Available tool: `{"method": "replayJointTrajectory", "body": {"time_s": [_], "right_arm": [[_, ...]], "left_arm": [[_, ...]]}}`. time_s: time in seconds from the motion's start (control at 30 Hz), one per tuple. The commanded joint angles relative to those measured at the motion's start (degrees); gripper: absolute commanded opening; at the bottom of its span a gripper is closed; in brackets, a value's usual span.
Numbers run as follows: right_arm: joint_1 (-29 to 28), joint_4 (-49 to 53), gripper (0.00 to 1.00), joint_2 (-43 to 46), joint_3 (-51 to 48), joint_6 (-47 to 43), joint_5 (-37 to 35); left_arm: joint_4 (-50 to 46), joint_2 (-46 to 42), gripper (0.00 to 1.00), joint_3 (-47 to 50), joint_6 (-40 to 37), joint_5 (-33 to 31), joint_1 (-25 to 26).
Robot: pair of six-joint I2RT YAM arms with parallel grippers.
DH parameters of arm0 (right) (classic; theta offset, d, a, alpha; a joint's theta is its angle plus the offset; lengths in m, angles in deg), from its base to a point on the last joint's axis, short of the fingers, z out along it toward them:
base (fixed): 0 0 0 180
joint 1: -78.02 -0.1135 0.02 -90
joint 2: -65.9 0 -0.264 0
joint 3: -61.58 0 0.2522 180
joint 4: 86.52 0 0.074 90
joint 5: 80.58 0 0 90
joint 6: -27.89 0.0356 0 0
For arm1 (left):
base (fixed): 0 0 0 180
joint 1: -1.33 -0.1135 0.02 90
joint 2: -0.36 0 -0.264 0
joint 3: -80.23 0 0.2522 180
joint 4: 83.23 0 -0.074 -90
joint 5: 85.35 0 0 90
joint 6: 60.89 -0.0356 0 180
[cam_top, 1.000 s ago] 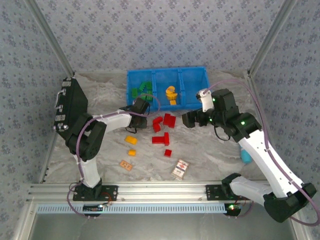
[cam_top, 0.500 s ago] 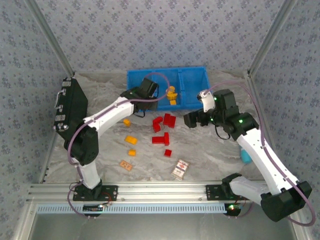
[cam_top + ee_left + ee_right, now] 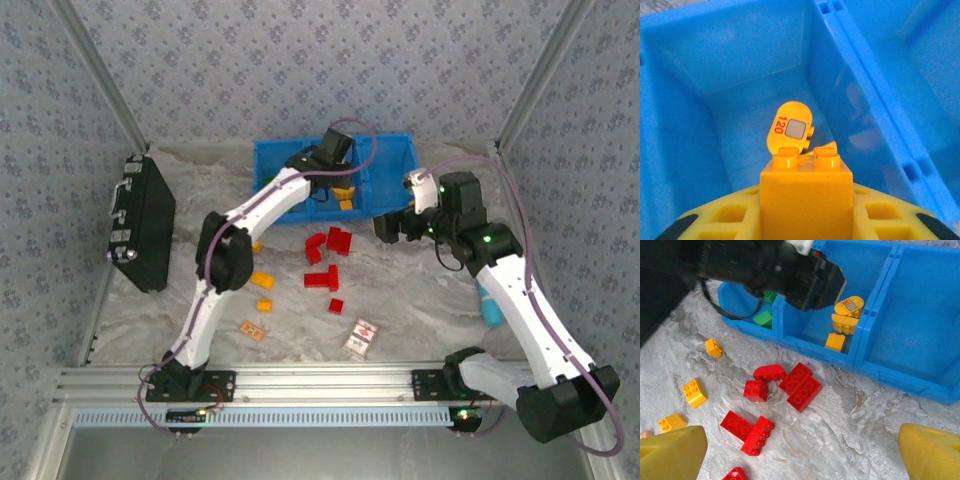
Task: Sort the legos into containers by color
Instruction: Place the lego in the container.
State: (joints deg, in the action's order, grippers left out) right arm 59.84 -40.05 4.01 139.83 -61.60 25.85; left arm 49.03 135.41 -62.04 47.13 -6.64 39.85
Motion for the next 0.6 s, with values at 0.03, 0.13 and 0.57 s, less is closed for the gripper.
{"method": "replayJointTrajectory", "body": {"time_s": [0.03,0.13,0.57], "right_arm": [[0.8,0.8,1.0,-0.3,2.1,-1.3,1.8],[1.0,0.9,1.0,-0.5,1.9,-1.3,1.8],[1.0,-0.8,1.0,-4.4,3.3,-0.9,4.2]], "left_arm": [[-6.8,5.4,0.27,-10.4,-0.7,0.8,-1.1],[-7.2,6.9,0.37,-12.9,-0.9,1.4,-1.4],[-9.0,-7.7,0.62,-2.7,-5.7,2.4,-1.7]]}}
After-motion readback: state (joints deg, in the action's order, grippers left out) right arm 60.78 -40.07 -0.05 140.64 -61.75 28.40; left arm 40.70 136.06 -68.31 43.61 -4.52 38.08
